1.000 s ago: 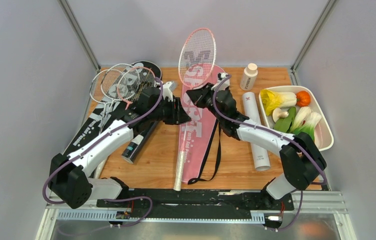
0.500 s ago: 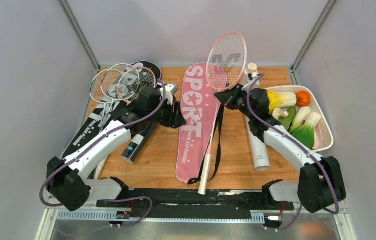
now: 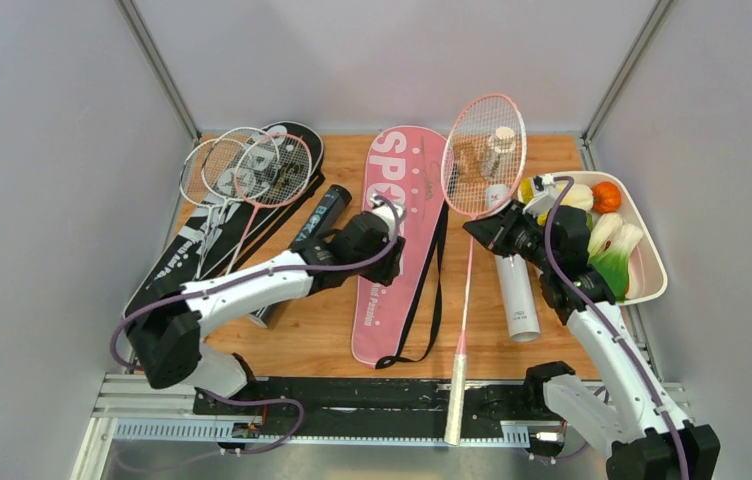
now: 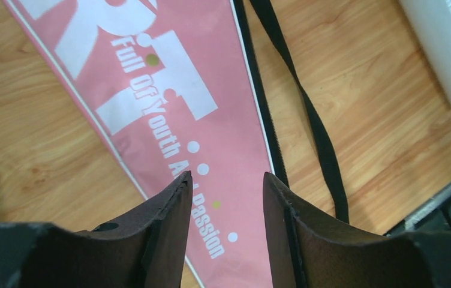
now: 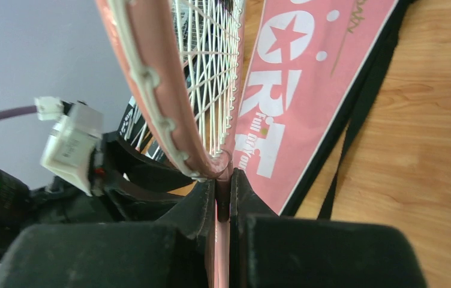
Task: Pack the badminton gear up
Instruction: Open the racket bag at the center of the board.
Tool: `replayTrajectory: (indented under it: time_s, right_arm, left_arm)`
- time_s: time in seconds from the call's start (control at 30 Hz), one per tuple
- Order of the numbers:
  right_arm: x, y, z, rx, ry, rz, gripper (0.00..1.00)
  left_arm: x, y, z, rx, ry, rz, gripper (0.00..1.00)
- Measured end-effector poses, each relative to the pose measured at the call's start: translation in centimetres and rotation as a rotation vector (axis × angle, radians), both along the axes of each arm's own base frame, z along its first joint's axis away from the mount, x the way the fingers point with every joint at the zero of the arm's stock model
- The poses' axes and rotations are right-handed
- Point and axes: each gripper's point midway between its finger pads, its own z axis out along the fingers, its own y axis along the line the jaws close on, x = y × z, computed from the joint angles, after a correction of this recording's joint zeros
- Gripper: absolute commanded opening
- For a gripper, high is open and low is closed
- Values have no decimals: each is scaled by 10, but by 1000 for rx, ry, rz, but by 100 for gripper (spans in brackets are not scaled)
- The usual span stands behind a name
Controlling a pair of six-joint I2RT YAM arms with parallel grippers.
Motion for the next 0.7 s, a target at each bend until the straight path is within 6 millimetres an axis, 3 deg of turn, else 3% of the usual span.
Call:
replayTrajectory:
  time_s: [0.23,0.7]
  right_arm:
    - [-21,-18,-6,-45,17,-47,0]
    - [-34,-35,-30,-121,35,-101,0]
  left_arm:
    - [-25,-32,-65,141,46,-53,52]
    - [-40,-54,-105,258,23,-75,53]
